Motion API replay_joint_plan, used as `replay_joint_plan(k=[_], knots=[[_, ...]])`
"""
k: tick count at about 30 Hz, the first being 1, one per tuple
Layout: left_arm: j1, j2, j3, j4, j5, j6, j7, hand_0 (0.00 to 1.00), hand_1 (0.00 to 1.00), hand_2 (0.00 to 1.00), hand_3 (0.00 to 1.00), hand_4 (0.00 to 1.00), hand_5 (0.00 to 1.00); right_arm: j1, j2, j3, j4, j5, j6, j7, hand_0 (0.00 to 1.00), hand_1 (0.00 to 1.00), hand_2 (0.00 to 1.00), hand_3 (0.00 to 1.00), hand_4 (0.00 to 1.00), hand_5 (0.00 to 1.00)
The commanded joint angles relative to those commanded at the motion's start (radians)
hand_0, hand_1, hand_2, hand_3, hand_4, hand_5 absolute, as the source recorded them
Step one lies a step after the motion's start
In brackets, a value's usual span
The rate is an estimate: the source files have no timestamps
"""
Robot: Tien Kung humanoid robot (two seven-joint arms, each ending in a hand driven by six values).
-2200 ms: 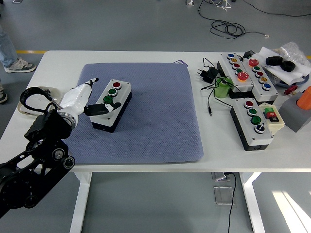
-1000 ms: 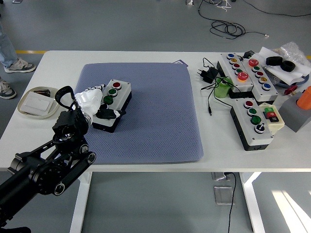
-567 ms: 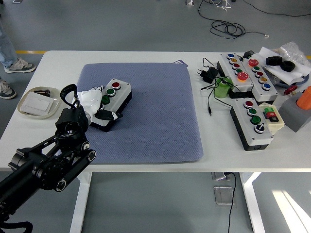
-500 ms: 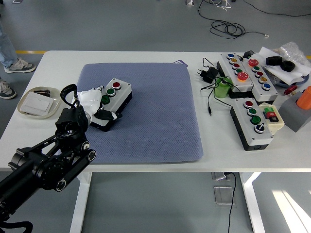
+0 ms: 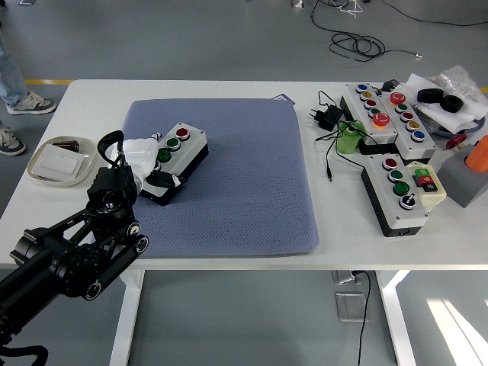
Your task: Pick up the button,place it on the desk,press the button,press the button
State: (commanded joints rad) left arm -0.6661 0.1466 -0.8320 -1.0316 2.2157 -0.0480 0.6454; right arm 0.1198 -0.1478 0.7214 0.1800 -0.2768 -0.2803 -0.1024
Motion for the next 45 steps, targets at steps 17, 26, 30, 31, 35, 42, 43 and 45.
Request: replay_joint_plan(k=[17,26,30,31,35,42,43,45], knots=[[-0.012,0.012,0.019,0.023,0.053,0.041,0.0,0.275,0.322,0.283,0.475,0.759,0.132,-0.001,0.001,-0.001,0.0,-0.001,-0.002,-0.003,0.787,0.797,0.817,0.751,0.412,0.479],[-0.006,0.034,0.048,0.035,0.053,0.133,-0.086,0.298,0.317,0.256,0.403,0.641,0.135,-0.006,0.001,0.005,0.0,-0.008,-0.003,-0.004,0.787,0.797,0.817,0.751,0.412,0.479],[-0.007,0.051,0.059,0.04,0.046,0.178,-0.186,0.3,0.317,0.234,0.37,0.579,0.094,-0.007,0.001,0.004,0.0,-0.008,-0.003,-0.005,0.787,0.797,0.817,0.751,0.412,0.479],[-0.007,0.055,0.061,0.04,0.043,0.19,-0.215,0.3,0.317,0.234,0.37,0.579,0.094,-0.008,0.001,0.003,0.0,-0.008,-0.003,-0.005,0.787,0.797,0.817,0.751,0.412,0.479],[-0.019,0.081,0.078,0.032,0.017,0.214,-0.33,0.292,0.307,0.224,0.359,0.559,0.057,-0.007,0.002,0.004,0.0,-0.007,-0.005,-0.007,0.787,0.797,0.817,0.751,0.412,0.479],[-0.052,0.118,0.094,0.034,-0.013,0.181,-0.481,0.3,0.308,0.222,0.357,0.552,0.023,-0.005,0.002,0.001,0.0,-0.007,-0.005,-0.008,0.787,0.797,0.817,0.751,0.412,0.479],[-0.061,0.128,0.098,0.035,-0.009,0.172,-0.516,0.3,0.308,0.222,0.357,0.552,0.023,-0.005,0.002,0.0,0.0,-0.006,-0.005,-0.008,0.787,0.797,0.817,0.751,0.412,0.479],[-0.076,0.142,0.107,0.039,0.005,0.161,-0.569,0.3,0.308,0.222,0.357,0.552,0.023,-0.005,0.002,0.0,0.0,-0.006,-0.006,-0.008,0.787,0.797,0.817,0.751,0.412,0.479]])
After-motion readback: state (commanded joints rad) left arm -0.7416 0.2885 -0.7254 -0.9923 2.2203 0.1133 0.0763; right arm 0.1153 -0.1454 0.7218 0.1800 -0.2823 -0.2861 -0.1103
